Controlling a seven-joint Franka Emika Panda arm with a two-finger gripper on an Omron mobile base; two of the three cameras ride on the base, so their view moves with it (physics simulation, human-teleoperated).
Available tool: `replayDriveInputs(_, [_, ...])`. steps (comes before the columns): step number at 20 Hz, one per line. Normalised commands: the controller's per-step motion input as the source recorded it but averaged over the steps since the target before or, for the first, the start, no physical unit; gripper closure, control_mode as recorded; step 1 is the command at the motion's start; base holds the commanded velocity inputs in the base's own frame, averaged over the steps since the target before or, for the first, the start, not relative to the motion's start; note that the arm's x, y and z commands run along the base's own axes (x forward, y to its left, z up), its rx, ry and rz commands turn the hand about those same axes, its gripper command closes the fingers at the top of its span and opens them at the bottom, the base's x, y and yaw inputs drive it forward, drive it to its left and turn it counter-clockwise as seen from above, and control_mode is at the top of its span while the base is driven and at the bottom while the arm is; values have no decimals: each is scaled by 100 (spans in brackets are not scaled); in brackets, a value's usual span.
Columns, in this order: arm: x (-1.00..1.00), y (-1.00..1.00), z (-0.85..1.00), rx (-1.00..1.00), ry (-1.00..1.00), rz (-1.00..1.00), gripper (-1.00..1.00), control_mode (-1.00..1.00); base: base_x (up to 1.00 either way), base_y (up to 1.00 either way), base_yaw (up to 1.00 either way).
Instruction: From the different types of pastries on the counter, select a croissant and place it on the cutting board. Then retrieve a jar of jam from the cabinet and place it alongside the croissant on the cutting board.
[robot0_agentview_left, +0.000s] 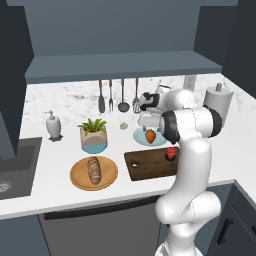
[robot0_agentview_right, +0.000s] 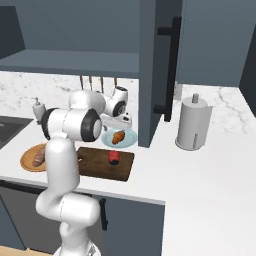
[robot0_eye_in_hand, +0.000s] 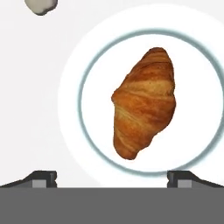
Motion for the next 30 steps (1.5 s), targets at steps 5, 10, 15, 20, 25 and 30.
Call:
replayDriveInputs(5, [14,11,0,-8,7,0,-100,-100,0,0,0])
replayDriveInputs(10, [34,12,-3,-25,4,0,-100,-100,0,0,0])
replayDriveInputs(15, [11,-3,-4,-6,1,0,-100,-100,0,0,0])
replayDriveInputs(20, [1,-23,-6,0,0,0,-100,-100,0,0,0])
replayDriveInputs(25, [7,-44,-14,0,1,0,-100,-100,0,0,0])
replayDriveInputs(30, [14,0,-12,0,0,0,-100,-100,0,0,0])
